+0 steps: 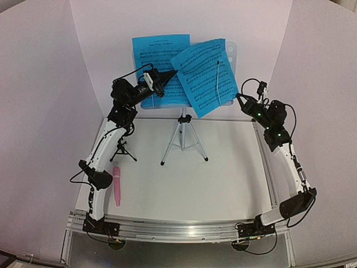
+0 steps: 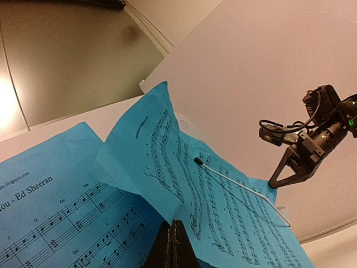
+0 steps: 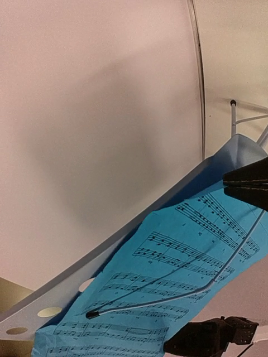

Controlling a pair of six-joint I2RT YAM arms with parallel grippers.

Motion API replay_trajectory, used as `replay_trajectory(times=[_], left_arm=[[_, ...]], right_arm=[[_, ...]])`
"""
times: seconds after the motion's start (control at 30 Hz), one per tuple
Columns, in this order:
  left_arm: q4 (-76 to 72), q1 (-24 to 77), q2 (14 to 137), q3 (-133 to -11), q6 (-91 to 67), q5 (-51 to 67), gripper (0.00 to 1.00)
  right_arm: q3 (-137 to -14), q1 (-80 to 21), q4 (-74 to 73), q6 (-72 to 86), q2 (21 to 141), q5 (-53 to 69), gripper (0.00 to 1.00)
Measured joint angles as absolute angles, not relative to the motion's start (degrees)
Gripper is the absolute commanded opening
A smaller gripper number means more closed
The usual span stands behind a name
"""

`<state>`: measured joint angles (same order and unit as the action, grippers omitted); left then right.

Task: Set up the instrument practice props

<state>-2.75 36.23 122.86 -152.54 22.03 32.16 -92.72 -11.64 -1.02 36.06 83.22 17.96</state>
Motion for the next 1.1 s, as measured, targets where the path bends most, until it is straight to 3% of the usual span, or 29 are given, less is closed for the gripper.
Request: replay_trajectory(times=[1.1], left_arm=[[-20.05,39.35,130.71,-156.64,28.51,29.3,0.0]], right_arm=[[-82.7,-16.82,5.63,33.01,80.07,11.99,0.0]])
